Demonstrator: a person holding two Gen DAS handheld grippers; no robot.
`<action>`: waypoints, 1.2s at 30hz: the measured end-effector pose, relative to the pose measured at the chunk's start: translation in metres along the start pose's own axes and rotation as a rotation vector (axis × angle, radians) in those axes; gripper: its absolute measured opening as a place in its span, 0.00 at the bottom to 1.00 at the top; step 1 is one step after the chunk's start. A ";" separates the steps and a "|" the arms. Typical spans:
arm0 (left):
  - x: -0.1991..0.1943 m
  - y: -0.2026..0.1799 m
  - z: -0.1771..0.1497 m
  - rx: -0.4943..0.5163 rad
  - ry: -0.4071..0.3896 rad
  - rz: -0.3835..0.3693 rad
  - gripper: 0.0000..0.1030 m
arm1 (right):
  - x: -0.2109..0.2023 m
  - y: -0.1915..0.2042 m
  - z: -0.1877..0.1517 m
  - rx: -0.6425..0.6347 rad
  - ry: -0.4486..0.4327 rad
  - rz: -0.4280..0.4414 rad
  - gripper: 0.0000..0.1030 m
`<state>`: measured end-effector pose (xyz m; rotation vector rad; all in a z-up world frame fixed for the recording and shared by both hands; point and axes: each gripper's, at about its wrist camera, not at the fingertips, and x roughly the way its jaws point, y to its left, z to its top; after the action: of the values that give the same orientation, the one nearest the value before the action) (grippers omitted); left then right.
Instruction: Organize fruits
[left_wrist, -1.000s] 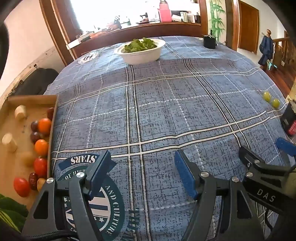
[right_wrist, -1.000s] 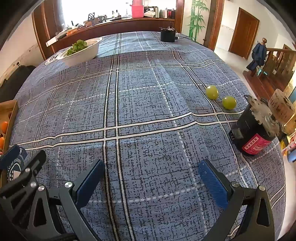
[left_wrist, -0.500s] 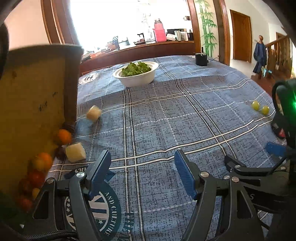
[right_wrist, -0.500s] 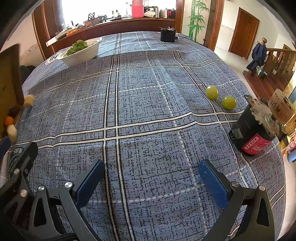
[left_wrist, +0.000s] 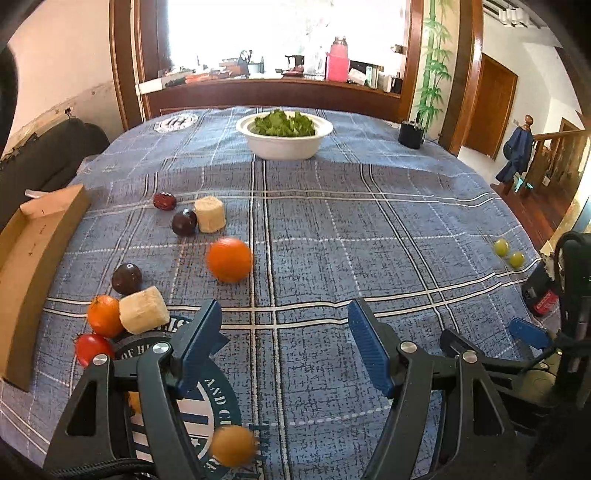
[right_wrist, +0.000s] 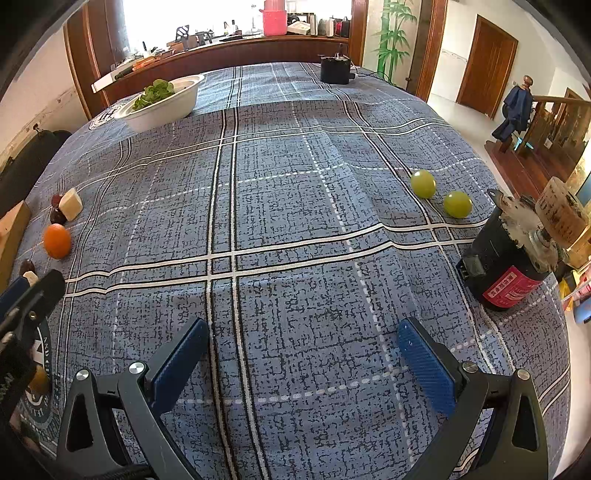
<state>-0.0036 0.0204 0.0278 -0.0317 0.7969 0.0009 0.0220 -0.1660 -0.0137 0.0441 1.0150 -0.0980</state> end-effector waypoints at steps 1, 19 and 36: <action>-0.005 -0.001 0.000 0.006 0.001 -0.003 0.68 | 0.000 0.000 0.000 0.000 0.000 0.000 1.00; -0.067 0.021 -0.020 0.013 0.057 0.078 0.69 | 0.000 0.013 0.007 -0.066 0.006 0.026 1.00; -0.093 0.065 -0.032 -0.028 0.069 0.159 0.69 | -0.119 0.061 0.000 -0.149 -0.198 0.205 1.00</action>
<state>-0.0928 0.0857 0.0699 0.0052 0.8665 0.1626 -0.0340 -0.0980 0.0866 0.0021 0.8129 0.1574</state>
